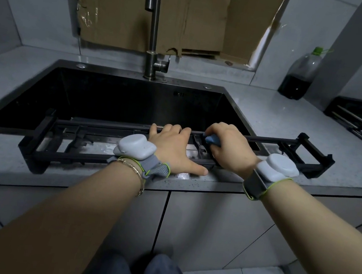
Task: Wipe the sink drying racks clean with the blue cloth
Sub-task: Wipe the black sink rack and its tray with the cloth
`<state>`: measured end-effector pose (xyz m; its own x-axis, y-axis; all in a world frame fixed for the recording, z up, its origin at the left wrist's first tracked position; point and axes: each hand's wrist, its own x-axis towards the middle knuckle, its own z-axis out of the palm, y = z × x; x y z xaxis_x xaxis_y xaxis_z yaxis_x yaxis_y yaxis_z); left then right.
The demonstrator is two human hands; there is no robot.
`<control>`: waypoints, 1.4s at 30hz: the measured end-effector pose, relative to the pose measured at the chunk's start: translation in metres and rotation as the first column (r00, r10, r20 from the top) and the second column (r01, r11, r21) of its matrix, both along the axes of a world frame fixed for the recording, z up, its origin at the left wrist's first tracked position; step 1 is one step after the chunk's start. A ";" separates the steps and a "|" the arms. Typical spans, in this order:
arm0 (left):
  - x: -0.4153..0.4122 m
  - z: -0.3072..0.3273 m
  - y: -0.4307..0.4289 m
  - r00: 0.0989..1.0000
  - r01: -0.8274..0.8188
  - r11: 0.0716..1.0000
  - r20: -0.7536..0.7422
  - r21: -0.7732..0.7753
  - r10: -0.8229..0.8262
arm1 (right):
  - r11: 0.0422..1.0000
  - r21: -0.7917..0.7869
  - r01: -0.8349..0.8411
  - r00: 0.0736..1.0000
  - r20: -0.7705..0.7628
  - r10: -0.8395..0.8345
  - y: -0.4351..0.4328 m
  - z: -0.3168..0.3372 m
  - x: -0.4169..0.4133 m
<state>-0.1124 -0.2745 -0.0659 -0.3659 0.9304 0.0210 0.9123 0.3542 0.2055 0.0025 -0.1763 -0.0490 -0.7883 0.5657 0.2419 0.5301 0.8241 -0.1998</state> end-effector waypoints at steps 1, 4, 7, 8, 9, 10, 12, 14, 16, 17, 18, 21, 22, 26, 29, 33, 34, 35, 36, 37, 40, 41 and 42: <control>0.000 0.000 0.000 1.000 0.000 1.000 0.000 0.001 0.000 | 1.000 -0.013 0.003 1.000 -0.019 -0.004 -0.001 0.001 0.000; -0.001 0.000 0.001 1.000 0.002 1.000 0.000 -0.002 -0.002 | 0.999 -0.008 0.038 0.999 -0.026 -0.038 0.001 0.000 -0.002; -0.001 -0.001 0.001 1.000 0.002 1.000 -0.003 -0.008 -0.002 | 0.998 -0.041 0.049 0.998 -0.026 -0.050 0.004 -0.001 -0.004; -0.001 -0.001 0.001 1.000 0.001 1.000 -0.003 -0.010 -0.001 | 0.997 -0.059 0.049 0.998 -0.025 -0.051 0.004 -0.001 -0.005; -0.001 -0.001 0.001 1.000 0.001 1.000 -0.003 -0.011 -0.001 | 0.996 -0.068 0.051 0.998 -0.020 -0.052 0.005 -0.001 -0.005; -0.001 -0.001 0.001 1.000 0.002 1.000 -0.002 -0.011 -0.002 | 0.996 -0.076 0.056 0.998 -0.013 -0.057 0.004 -0.001 -0.005; -0.001 -0.001 0.001 1.000 0.001 1.000 -0.001 -0.009 -0.001 | 0.993 -0.097 0.062 0.998 -0.014 -0.064 0.005 -0.002 -0.006; -0.001 -0.001 0.001 1.000 0.000 1.000 -0.003 -0.010 0.000 | 0.990 -0.124 0.065 0.997 -0.020 -0.068 0.005 -0.003 -0.005; 0.000 -0.001 0.001 1.000 -0.001 1.000 -0.006 -0.009 0.001 | 0.990 -0.131 0.061 0.998 -0.025 -0.065 0.005 -0.003 -0.005; 0.000 -0.001 0.000 1.000 -0.002 1.000 -0.006 -0.009 0.002 | 0.989 -0.134 0.062 0.997 -0.033 -0.067 0.006 -0.003 -0.004; 0.000 -0.001 0.001 1.000 -0.002 1.000 -0.006 -0.010 0.002 | 0.987 -0.143 0.069 0.996 -0.045 -0.076 0.007 -0.004 -0.004; 0.000 0.000 0.001 1.000 -0.006 1.000 -0.006 -0.013 0.006 | 0.982 -0.176 0.074 0.993 -0.075 -0.088 0.008 -0.004 -0.002; 0.000 0.000 0.001 1.000 -0.005 1.000 -0.006 -0.012 0.005 | 0.984 -0.168 0.061 0.995 -0.070 -0.074 0.008 -0.003 -0.002; 0.000 0.001 0.000 1.000 -0.004 1.000 -0.007 -0.027 0.004 | 0.993 -0.120 0.011 1.000 -0.006 -0.012 0.007 -0.002 -0.001; -0.001 0.002 0.000 1.000 -0.006 0.999 -0.004 -0.035 0.005 | 0.998 -0.064 0.006 0.995 0.103 0.000 0.009 0.002 -0.001; 0.001 0.002 0.000 1.000 -0.013 1.000 -0.003 -0.026 0.013 | 0.982 -0.189 0.001 0.997 0.073 0.013 0.011 0.012 0.000; 0.001 0.003 0.000 1.000 -0.014 1.000 -0.004 -0.028 0.014 | 0.976 -0.219 -0.001 0.998 0.063 0.015 0.012 0.014 0.000; 0.000 0.002 -0.001 1.000 -0.013 0.999 0.005 -0.036 0.013 | 0.970 -0.242 -0.002 0.998 0.061 0.018 0.012 0.012 0.000; 0.000 0.001 -0.001 1.000 -0.012 0.999 0.010 -0.043 0.012 | 0.967 -0.254 0.002 0.998 0.059 0.013 0.012 0.010 0.000; 0.000 0.001 -0.001 1.000 -0.009 0.999 0.010 -0.046 0.010 | 0.968 -0.250 0.015 0.998 0.061 0.000 0.013 0.006 0.000; 0.000 0.003 0.000 1.000 -0.011 0.999 0.006 -0.051 0.012 | 0.962 -0.263 0.073 0.997 0.049 -0.062 0.015 -0.007 -0.002; 0.000 0.003 0.000 1.000 -0.013 0.999 0.002 -0.046 0.013 | 0.954 -0.292 0.072 0.997 0.016 -0.071 0.015 -0.008 -0.003; -0.001 0.003 0.000 1.000 -0.015 0.999 0.001 -0.041 0.015 | 0.941 -0.334 0.058 0.997 -0.020 -0.069 0.016 -0.007 -0.005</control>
<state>-0.1130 -0.2742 -0.0634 -0.3801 0.9248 -0.0179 0.9065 0.3763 0.1913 -0.0025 -0.1608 -0.0562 -0.7434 0.6666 0.0542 0.5684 0.6724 -0.4741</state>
